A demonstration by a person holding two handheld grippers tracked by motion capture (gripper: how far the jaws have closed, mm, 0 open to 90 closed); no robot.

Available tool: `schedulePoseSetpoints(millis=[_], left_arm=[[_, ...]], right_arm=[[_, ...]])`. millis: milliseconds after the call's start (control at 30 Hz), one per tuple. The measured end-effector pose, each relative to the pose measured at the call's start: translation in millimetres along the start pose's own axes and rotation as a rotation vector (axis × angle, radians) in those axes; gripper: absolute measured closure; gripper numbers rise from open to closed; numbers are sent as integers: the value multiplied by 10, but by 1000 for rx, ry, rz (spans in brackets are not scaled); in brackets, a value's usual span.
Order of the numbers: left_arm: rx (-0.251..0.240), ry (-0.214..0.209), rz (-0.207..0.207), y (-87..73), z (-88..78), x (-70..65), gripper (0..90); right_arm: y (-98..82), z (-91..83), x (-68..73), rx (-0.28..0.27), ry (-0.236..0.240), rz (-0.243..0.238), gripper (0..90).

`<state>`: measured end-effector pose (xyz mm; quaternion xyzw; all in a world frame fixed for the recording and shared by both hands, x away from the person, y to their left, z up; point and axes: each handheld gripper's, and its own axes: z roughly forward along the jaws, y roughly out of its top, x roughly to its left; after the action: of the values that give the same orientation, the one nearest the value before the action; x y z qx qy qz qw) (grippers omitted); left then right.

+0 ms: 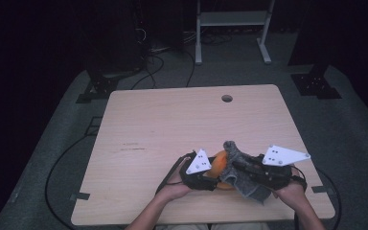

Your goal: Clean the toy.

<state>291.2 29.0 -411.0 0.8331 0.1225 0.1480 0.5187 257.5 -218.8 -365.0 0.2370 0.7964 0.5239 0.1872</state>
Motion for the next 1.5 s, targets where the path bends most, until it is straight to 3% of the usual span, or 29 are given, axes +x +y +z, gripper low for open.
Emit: schedulePoseSetpoints(millis=[100, 167, 200, 233, 300, 367, 433, 500, 533, 600, 700, 833, 967, 1033, 1100, 1133, 1233, 1267, 1333, 1400, 1500], left_arm=[[43, 10, 20, 41, -69, 18, 379], [114, 11, 9, -53, 8, 37, 379], [129, 6, 0, -119, 60, 39, 379], [118, -4, -26, -151, 86, 48, 380], [111, 4, -27, -136, 104, 39, 380], [104, 1, -23, -139, 135, 11, 375], [96, -13, -17, -152, 162, -18, 371], [88, -31, 8, -147, 139, -24, 329], [76, -41, 3, -146, 119, -2, 276], [24, -72, -46, -152, 66, 71, 185], [71, -53, -85, -195, 121, 127, 112], [46, -52, -108, -256, 165, 111, 230], [44, -24, -95, -234, 225, 56, 282], [48, -23, -86, -232, 226, 43, 286], [46, -39, -75, -229, 207, 44, 278], [42, -59, -66, -219, 180, 57, 253], [28, -82, -96, -186, 108, 143, 146], [41, -66, -108, -195, 116, 168, 114], [68, -73, -132, -230, 161, 185, 105], [55, -71, -144, -267, 191, 158, 184], [51, -37, -128, -242, 215, 105, 264]], right_arm=[[-13, 10, -31, -29, -8, 29, 745], [-147, 111, -116, 1, -1, 84, 745], [-238, 183, -151, 41, 0, 110, 743], [-326, 246, -179, 77, 1, 131, 741], [-362, 230, -207, 66, -5, 157, 743], [-238, 143, -152, 41, -44, 96, 745], [-136, 108, -86, 10, -28, 70, 744], [-138, 171, -54, 49, -41, 28, 744], [-178, 207, -55, 69, -44, 33, 745], [-250, 234, -81, 90, -42, 43, 746], [-267, 191, -83, 92, -34, 47, 745], [-318, 189, -142, 102, -37, 69, 745], [-351, 109, -227, 125, -93, 94, 746], [-271, 65, -143, 107, -94, 54, 745], [-224, 78, -77, 84, -57, 30, 746], [-229, 110, -66, 100, -53, 25, 746], [-332, 174, -90, 134, -37, 34, 746], [-354, 166, -102, 136, -39, 41, 747], [-377, 140, -139, 139, -43, 43, 746], [-409, 128, -192, 144, -46, 50, 746], [-463, 84, -294, 166, -77, 75, 745]])
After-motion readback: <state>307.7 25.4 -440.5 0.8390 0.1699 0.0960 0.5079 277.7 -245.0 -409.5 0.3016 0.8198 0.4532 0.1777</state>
